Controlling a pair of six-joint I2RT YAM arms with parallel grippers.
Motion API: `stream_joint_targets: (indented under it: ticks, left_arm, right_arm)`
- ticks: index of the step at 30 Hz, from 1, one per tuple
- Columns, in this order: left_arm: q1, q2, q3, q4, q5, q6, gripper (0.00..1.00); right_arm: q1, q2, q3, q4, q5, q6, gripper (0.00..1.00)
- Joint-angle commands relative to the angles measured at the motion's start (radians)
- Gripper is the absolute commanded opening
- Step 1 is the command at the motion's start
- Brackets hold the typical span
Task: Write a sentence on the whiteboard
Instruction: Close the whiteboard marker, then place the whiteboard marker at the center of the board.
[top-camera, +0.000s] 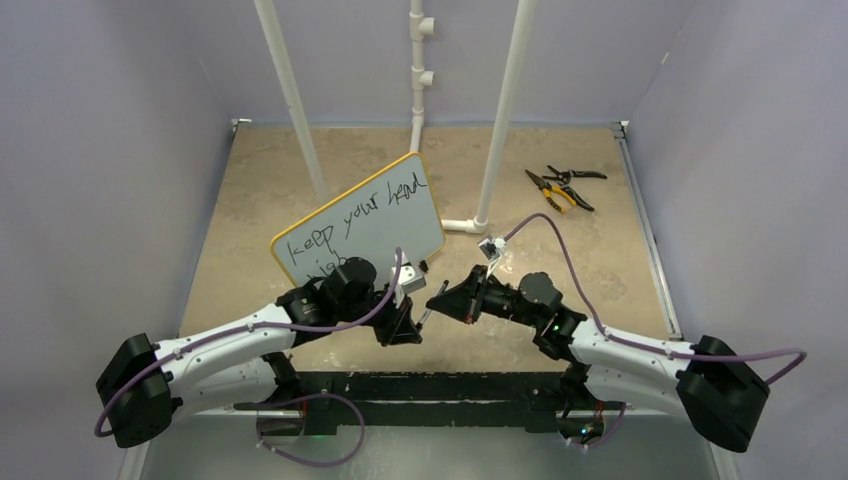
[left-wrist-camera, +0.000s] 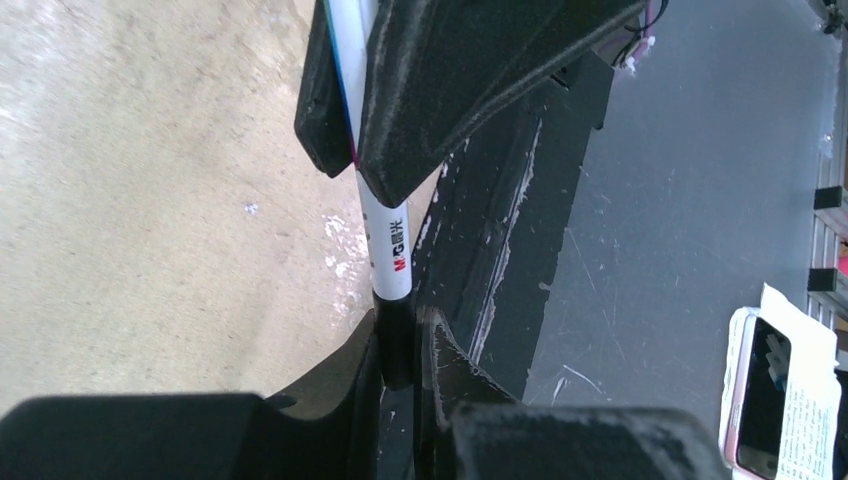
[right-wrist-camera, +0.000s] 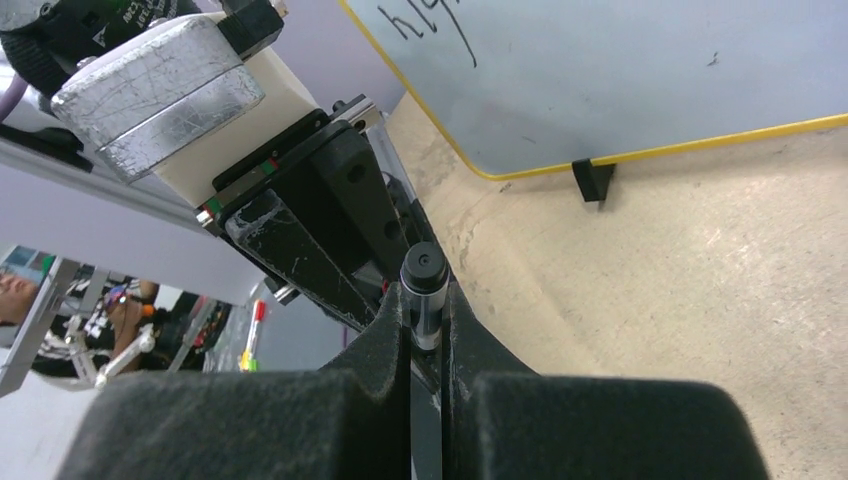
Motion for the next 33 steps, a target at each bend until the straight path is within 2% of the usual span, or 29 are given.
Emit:
stream_joint_targets:
  ticks: [1,5,8,12,16,20,24,27,31,33]
  left_arm:
    - [0.030,-0.021,0.191,0.314,-0.152,0.064,0.00]
    - [0.031,-0.016,0.226,0.223,-0.227,0.072,0.30]
    - [0.034,-0.015,0.246,0.186,-0.264,0.074,0.46]
    - [0.046,0.000,0.296,0.131,-0.274,0.070,0.57]
    - [0.071,0.042,0.406,0.051,-0.283,0.060,0.63]
    - [0.123,0.111,0.531,-0.027,-0.291,0.069,0.66]
    - [0.195,0.157,0.621,-0.072,-0.314,0.084,0.69]
    - [0.253,0.185,0.673,-0.106,-0.332,0.094,0.70]
    - [0.354,0.206,0.714,-0.120,-0.338,0.092,0.73]
    - [0.411,0.209,0.730,-0.126,-0.339,0.080,0.73]
  right_arm:
    - [0.087,-0.080,0.047,-0.383,-0.019,0.033,0.00]
    - [0.080,-0.191,0.132,-0.598,0.248,0.051,0.00]
    - [0.014,-0.194,0.159,-0.686,0.327,0.050,0.00]
    - [-0.130,-0.161,0.139,-0.679,0.281,0.026,0.00]
    - [-0.163,-0.090,0.170,-0.667,0.343,-0.011,0.01]
    - [-0.215,0.038,0.190,-0.634,0.355,-0.043,0.06]
    - [-0.278,0.104,0.193,-0.590,0.348,-0.066,0.25]
    - [-0.315,0.110,0.208,-0.578,0.359,-0.091,0.48]
    - [-0.366,0.092,0.259,-0.607,0.377,-0.143,0.86]
    - [-0.399,0.078,0.299,-0.639,0.404,-0.179,0.96]
